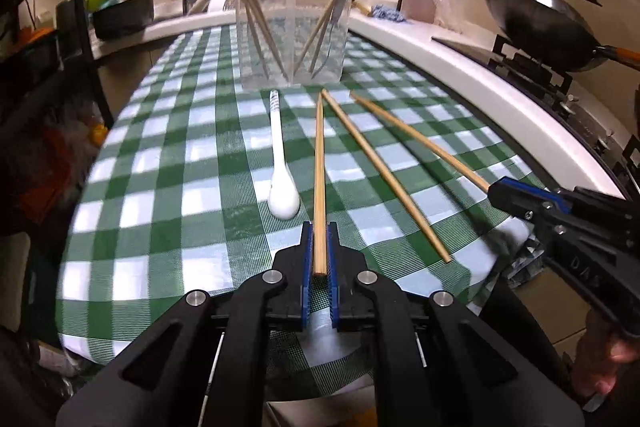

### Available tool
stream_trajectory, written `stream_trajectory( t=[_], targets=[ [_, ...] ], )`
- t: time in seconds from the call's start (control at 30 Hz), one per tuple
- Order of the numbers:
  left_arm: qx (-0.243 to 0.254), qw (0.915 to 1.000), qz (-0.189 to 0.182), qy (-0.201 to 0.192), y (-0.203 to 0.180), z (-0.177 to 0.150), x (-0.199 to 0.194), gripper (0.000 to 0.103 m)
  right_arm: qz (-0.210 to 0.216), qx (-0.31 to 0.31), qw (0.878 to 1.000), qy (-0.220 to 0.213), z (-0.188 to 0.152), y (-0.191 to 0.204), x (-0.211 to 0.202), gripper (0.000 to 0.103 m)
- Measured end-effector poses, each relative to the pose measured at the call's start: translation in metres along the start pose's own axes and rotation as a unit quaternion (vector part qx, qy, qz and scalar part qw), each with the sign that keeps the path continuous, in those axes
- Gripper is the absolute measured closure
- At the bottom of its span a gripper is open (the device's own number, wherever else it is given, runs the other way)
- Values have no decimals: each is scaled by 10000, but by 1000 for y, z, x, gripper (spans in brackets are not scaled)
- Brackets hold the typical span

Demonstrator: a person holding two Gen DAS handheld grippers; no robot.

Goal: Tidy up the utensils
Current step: 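Lift and carry the chopsticks in both tools to the container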

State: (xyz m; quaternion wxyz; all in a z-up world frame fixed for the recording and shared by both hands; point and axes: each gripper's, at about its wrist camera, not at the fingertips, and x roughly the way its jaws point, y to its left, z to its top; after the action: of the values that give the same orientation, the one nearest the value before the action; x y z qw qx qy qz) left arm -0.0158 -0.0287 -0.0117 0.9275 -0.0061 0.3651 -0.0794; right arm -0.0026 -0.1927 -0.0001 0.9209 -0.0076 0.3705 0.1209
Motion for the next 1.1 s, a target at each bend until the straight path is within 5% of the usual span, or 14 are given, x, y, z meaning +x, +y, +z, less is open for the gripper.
stream_trajectory(
  t=[0.67, 1.1],
  targets=[
    [-90, 9937, -119, -1111, 13, 29, -78, 96, -64, -251, 9947, -991, 53, 4, -94, 97],
    [-155, 9871, -311, -1563, 37, 94, -104, 96, 91, -351, 9893, -1415, 112, 11, -109, 97]
  ],
)
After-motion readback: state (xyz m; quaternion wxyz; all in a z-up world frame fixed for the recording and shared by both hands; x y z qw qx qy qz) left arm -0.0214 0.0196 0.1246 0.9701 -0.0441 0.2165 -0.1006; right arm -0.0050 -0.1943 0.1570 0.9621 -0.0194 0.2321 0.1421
